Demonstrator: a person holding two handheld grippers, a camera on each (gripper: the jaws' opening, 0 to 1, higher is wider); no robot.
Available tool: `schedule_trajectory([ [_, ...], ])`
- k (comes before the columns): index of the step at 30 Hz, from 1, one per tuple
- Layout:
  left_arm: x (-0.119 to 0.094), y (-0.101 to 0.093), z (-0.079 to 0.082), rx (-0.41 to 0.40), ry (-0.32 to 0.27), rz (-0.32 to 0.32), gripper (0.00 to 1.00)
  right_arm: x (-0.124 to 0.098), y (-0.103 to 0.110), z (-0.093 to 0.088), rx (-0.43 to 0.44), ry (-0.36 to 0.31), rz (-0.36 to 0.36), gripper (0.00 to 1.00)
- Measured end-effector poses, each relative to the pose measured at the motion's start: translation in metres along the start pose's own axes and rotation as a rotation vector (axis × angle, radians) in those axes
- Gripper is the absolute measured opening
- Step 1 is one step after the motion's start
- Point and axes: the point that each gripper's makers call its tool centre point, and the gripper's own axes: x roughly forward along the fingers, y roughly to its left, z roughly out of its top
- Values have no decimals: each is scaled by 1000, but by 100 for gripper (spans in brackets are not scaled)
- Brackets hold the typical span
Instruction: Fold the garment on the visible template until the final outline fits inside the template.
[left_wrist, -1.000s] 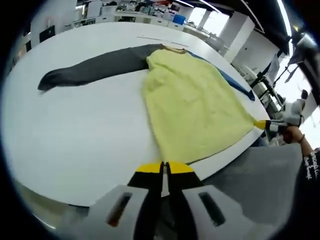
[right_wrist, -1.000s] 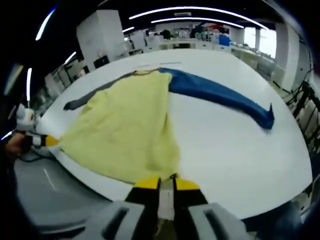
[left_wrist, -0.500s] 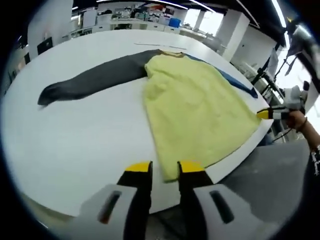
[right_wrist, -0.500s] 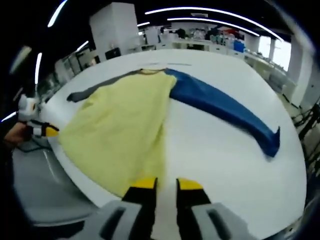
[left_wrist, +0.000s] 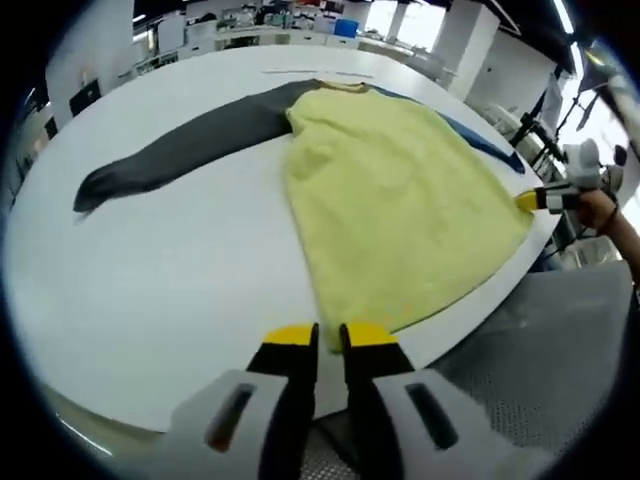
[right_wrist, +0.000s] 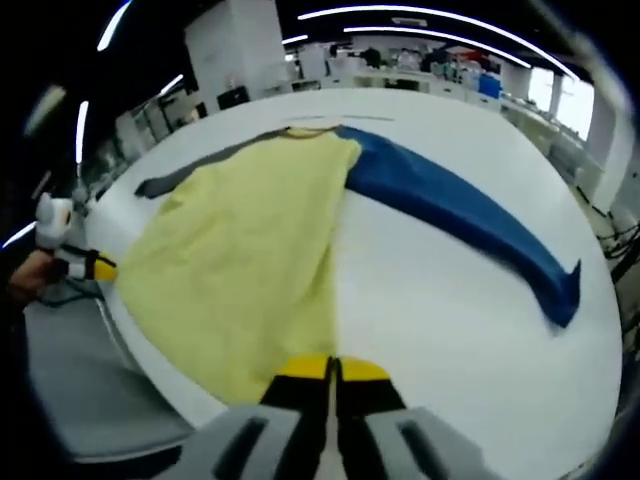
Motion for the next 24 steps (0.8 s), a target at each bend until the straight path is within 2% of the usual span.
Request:
schedule_trajectory([
  [2,-1,-4,0,-9,7,-9,1,-3,0,-3,-1,5,-5,0],
  [9,-3,-2,-2,-27,11,-9,0,-10,-4,-9,34,-2,-28,0],
  [11,-4,0,-4,-31,17,-9,0,-13,-2,-16,53,-1,-29,0],
  [21,-7,-4,-8,-32,29,-24,0,-10,-4,-15,55,9,-31,0],
  [24,-10,-4,-2,-4,-10,-30,8,-13,-5,-8,22,-10,-26,0],
])
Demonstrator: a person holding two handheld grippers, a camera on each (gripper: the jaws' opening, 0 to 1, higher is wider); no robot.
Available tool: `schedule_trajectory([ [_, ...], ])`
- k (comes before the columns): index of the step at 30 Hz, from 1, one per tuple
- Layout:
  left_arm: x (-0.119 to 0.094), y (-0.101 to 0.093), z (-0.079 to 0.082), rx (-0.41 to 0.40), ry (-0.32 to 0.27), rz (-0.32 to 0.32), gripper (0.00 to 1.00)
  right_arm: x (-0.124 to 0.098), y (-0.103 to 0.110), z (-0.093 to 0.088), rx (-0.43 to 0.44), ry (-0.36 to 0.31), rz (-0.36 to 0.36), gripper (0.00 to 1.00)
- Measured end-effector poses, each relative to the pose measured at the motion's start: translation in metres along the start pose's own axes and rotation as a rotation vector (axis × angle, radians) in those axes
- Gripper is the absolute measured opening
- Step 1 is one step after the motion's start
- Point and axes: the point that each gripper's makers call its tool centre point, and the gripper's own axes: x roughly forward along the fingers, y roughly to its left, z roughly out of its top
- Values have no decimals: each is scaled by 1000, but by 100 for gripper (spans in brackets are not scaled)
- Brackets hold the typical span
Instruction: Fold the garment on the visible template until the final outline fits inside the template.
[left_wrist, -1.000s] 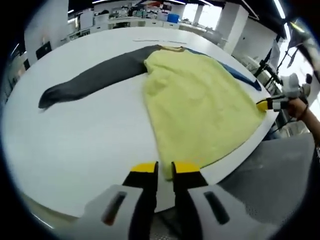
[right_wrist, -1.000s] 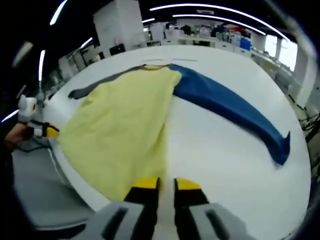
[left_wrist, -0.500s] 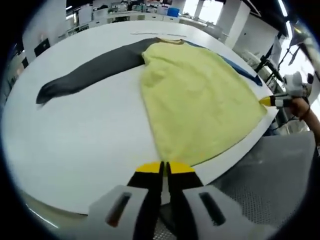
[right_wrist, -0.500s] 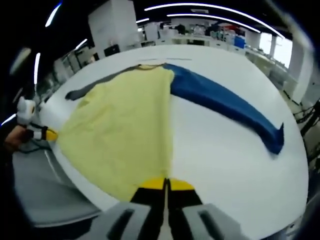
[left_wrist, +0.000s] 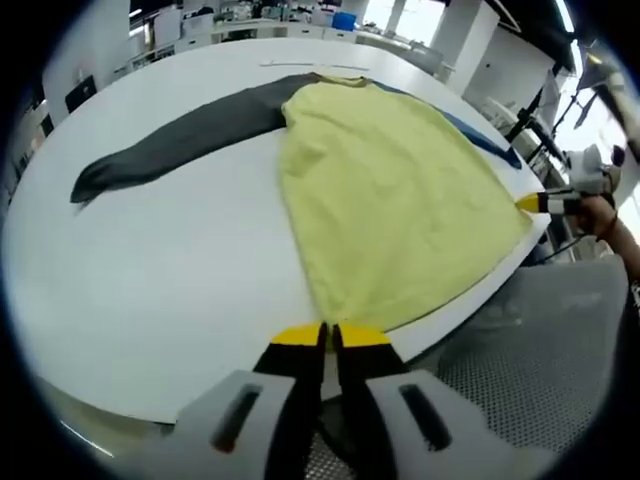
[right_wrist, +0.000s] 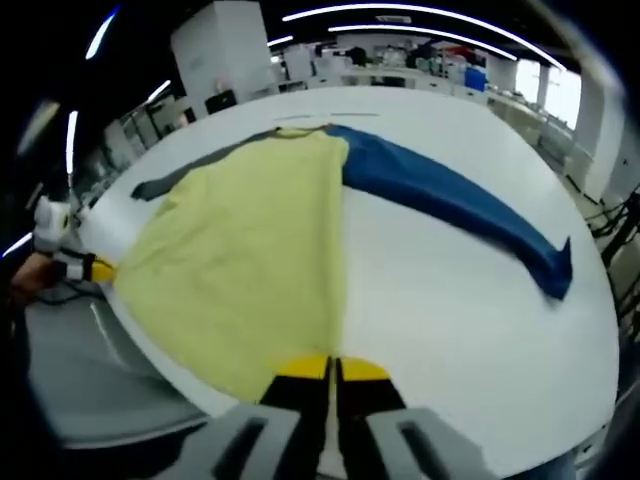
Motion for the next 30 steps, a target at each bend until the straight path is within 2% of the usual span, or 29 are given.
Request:
schedule_trajectory([
  [2,-3,0,13,39,-75,1,21,-5,3,9,-22,-39,9,9],
  [4,-7,0,20,79,-110,3,32,-5,3,16,-10,-63,16,17],
  [5,-10,-2,29,111,-157,3,36,-4,4,25,-11,-105,34,19],
  [7,-12,-4,35,120,-191,-10,40,-4,3,38,4,-159,55,23],
  [10,-15,-4,48,153,-259,-22,46,-5,6,52,-12,-203,74,32],
  [14,-21,-6,58,181,-283,-5,69,-3,1,72,-58,-243,68,44],
  [21,-25,-15,74,217,-342,-32,86,6,-8,97,-42,-279,95,59],
  [27,-25,-19,79,245,-360,-48,97,21,-24,119,-50,-282,93,58],
  [30,-26,-20,80,249,-356,-56,97,28,-27,132,-29,-298,113,54],
])
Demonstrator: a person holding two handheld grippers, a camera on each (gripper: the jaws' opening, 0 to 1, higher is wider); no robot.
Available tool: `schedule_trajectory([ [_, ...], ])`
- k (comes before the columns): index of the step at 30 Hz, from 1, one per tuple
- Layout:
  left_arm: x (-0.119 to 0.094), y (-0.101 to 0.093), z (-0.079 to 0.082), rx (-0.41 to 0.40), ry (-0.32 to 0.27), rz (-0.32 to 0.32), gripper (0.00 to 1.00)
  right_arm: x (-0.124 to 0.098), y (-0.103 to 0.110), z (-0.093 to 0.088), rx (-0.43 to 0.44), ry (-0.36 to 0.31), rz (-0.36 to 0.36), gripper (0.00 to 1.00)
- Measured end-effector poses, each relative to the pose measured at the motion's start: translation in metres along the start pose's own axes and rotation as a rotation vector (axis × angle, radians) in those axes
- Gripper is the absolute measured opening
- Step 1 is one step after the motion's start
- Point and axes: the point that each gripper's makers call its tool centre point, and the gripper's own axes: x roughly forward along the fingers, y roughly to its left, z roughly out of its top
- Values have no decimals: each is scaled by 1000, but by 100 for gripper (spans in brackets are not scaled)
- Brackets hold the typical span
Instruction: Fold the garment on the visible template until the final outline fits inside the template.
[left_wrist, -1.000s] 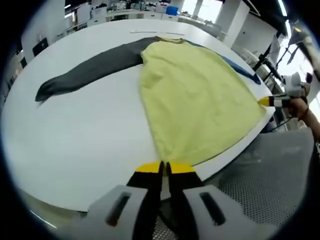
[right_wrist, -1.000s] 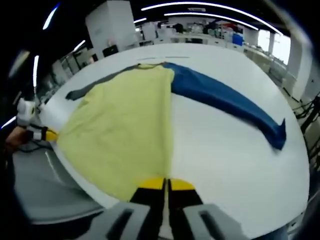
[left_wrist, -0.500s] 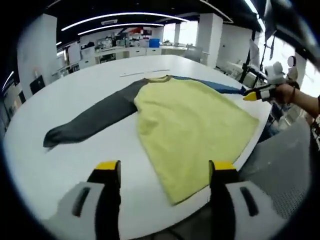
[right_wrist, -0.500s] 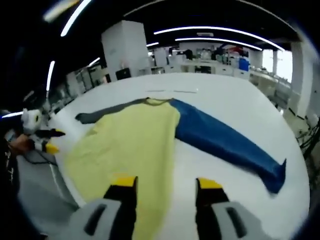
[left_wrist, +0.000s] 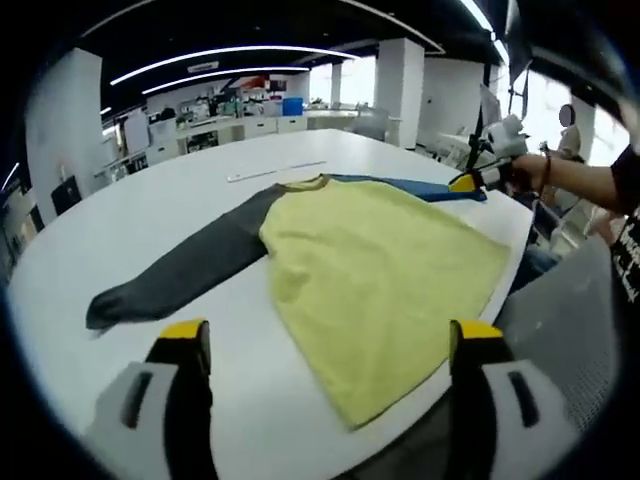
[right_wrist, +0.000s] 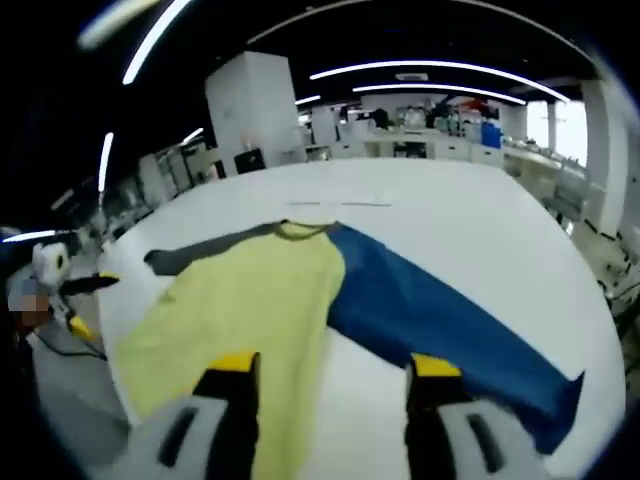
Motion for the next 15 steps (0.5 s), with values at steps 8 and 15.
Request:
schedule_trajectory([
  [8,1,-1,3,2,-4,-16,99,30,-17,11,-81,17,17,40],
  [15,2,2,7,9,-15,-25,99,47,-17,7,-152,56,38,24],
])
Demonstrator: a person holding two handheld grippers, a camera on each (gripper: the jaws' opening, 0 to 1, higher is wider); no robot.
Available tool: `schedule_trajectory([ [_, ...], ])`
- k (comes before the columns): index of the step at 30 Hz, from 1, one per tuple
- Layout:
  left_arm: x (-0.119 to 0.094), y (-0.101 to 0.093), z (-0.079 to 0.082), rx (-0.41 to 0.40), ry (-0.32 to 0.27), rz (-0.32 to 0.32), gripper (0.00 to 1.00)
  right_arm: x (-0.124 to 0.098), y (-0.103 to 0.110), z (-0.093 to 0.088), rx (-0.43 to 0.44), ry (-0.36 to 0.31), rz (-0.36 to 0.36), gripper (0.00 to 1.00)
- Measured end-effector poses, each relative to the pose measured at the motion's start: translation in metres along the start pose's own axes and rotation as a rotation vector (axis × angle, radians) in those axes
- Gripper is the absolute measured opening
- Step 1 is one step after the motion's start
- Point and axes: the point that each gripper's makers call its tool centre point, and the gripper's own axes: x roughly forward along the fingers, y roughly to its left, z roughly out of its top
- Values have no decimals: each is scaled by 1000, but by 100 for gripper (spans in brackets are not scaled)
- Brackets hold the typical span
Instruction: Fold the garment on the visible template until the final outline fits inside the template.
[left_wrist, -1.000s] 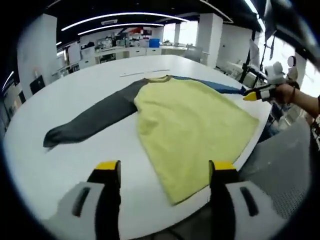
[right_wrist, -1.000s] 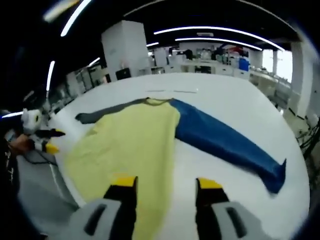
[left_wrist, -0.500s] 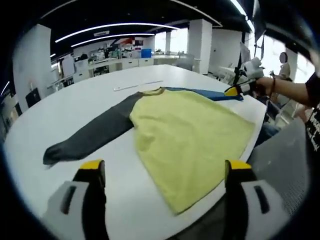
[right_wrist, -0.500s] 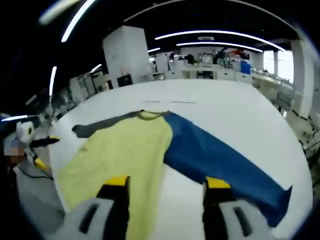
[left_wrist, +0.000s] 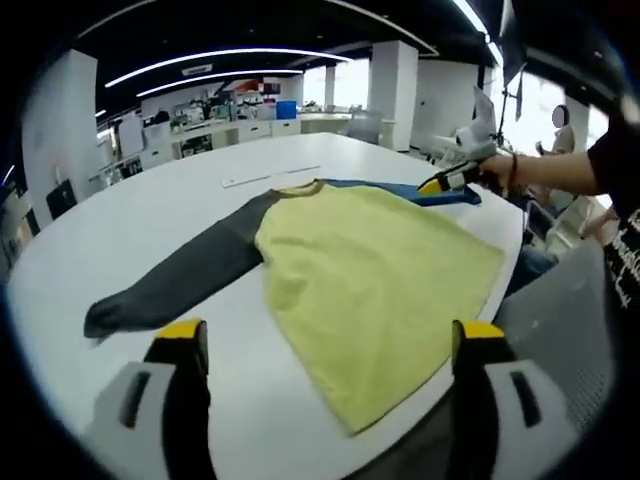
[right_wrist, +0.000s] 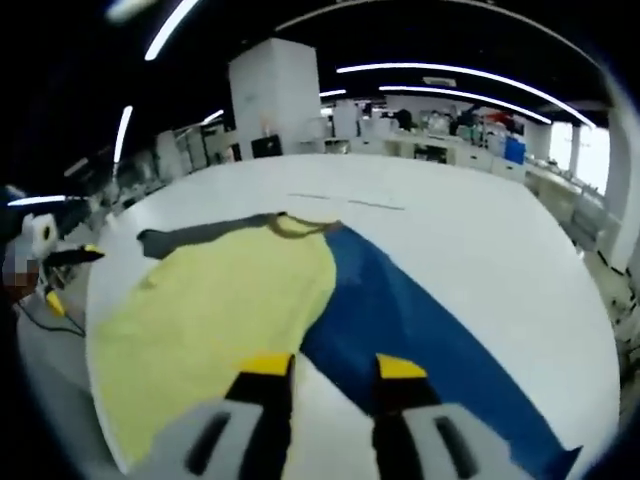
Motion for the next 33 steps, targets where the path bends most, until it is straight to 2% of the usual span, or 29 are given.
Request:
schedule_trajectory([
  [4,0,1,-1,0,13,7,99,7,1,-7,-27,30,17,13],
  [10,0,6,-5,-4,31,15,98,17,15,-11,-62,46,74,12],
  [15,1,8,-9,-14,43,18,96,26,18,-14,-128,74,97,9],
  [21,2,6,-11,-15,56,11,95,33,21,-14,-172,102,100,7],
  [22,2,6,-11,-17,56,11,95,34,22,-16,-189,110,100,7],
  [24,2,9,-14,-24,59,15,95,35,17,-16,-279,111,77,5],
  [26,2,10,-15,-28,61,18,94,38,17,-17,-267,114,83,1],
  [27,2,10,-16,-29,63,18,94,39,13,-16,-294,120,63,0],
  [29,2,12,-19,-30,69,18,94,37,8,-19,-310,148,37,0],
  [33,0,15,-19,-29,68,24,94,39,6,-13,-320,139,23,0],
])
